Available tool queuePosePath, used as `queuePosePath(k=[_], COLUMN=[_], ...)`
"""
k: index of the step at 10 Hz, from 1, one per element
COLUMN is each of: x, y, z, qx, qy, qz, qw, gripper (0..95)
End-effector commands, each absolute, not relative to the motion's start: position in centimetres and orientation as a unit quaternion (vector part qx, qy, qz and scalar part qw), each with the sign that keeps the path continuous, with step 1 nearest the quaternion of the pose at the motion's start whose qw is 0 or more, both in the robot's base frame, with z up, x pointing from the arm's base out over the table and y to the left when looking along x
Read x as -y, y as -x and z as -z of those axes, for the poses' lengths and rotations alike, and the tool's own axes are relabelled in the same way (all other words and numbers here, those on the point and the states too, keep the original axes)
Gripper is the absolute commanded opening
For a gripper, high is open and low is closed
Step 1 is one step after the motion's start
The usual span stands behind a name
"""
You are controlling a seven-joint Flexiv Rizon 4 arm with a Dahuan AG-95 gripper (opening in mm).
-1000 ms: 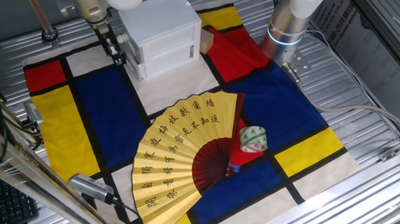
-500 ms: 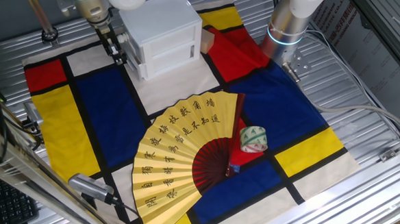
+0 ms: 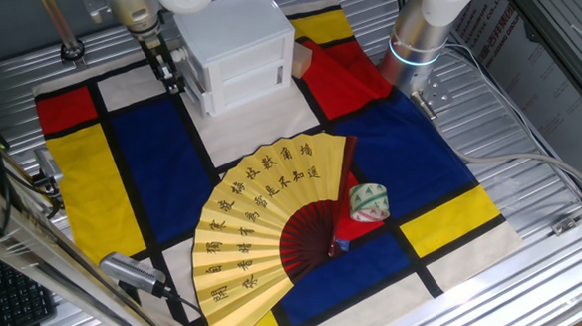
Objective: Grasp the handle and close the drawer
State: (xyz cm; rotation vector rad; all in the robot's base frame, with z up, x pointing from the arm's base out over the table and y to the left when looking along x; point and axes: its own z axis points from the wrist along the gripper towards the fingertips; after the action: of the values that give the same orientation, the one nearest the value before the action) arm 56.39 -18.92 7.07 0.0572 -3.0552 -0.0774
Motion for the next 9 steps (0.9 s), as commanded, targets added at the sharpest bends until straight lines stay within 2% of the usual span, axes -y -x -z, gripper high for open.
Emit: queuePosePath(k=[1, 9], x=[18.93, 19.18], y=[-56.40, -56.60], z=[-7.11, -6.60], qx=[0.999, 0.999], qy=[-0.018, -0.015], qz=[0.027, 0.031], qw=[0.042, 0.040], gripper=[0.0, 0.0])
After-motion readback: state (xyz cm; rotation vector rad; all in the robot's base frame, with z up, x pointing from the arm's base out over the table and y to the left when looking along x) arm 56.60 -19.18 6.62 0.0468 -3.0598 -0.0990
